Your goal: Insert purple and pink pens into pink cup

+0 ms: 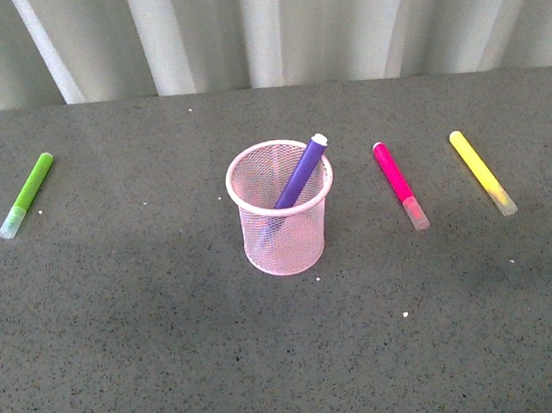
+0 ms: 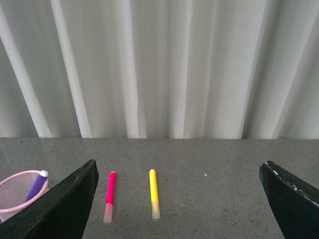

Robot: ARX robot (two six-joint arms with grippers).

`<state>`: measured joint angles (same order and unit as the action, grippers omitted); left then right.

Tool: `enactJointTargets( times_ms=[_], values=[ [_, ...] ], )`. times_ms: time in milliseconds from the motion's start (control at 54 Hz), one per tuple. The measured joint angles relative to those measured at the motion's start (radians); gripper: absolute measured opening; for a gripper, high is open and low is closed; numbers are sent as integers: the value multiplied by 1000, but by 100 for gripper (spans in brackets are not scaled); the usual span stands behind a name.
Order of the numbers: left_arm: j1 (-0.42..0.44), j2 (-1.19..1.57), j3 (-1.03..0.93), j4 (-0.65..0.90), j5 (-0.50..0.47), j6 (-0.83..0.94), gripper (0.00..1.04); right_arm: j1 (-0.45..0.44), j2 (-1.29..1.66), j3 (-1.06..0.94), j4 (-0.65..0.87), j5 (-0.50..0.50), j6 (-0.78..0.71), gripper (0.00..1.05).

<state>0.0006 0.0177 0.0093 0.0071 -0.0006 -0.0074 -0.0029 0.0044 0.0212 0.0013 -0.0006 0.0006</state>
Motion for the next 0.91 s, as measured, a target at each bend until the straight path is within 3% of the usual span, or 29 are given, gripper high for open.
enactJointTargets(
  times_ms=[463, 796, 907],
  values=[
    [0, -14, 0, -6, 0, 0, 4, 0, 0, 0, 0, 0, 0, 98],
    [0, -14, 0, -6, 0, 0, 55, 0, 0, 0, 0, 0, 0, 98],
    [0, -14, 0, -6, 0, 0, 77, 0, 0, 0, 0, 0, 0, 98]
  ],
)
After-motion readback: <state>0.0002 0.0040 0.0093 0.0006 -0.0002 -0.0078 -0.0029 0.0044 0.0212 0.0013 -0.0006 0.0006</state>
